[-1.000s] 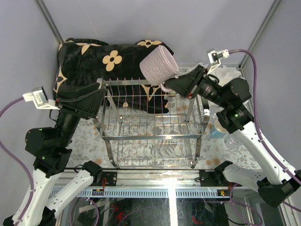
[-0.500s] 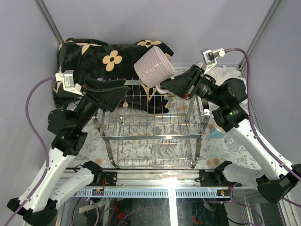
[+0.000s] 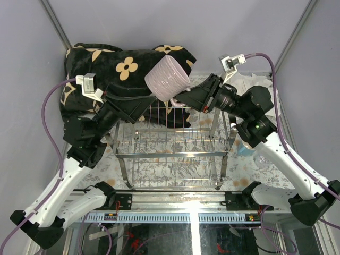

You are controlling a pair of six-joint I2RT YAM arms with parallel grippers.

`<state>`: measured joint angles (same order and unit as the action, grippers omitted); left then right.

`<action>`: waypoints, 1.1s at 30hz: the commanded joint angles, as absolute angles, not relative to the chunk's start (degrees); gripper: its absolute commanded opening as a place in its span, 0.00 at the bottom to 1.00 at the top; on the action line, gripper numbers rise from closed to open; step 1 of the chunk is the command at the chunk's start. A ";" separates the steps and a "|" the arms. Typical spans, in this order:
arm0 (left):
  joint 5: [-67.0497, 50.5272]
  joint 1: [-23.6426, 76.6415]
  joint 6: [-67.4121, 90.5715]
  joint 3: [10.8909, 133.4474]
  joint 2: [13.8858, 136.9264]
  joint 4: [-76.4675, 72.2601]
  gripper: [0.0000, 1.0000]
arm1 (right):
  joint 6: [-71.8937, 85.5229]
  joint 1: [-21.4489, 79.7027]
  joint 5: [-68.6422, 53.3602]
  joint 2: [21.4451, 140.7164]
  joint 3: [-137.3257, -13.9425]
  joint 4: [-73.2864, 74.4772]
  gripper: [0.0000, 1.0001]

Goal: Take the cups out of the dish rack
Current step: Place the cup at the center of the board.

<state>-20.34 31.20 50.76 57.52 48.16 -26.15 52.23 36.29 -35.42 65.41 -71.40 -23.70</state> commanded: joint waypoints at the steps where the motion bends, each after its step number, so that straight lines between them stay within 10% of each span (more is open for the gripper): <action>1: -19.54 33.65 51.11 60.12 49.75 -32.02 0.68 | 50.35 37.48 -33.59 64.15 -76.12 -30.82 0.00; 14: -8.34 45.30 44.82 61.14 53.80 -34.46 0.58 | 48.30 39.19 -31.89 63.82 -76.46 -29.55 0.00; 28: -3.35 48.90 41.96 59.36 53.66 -39.05 0.01 | 47.83 39.79 -31.73 62.91 -75.13 -29.66 0.00; 33: -2.88 48.97 41.34 58.90 52.93 -38.96 0.00 | 47.80 39.81 -31.39 62.16 -73.72 -30.33 0.00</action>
<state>-5.78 48.73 42.11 59.31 54.04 -35.70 52.53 40.07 -34.57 64.84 -71.81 -21.37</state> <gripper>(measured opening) 0.124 0.275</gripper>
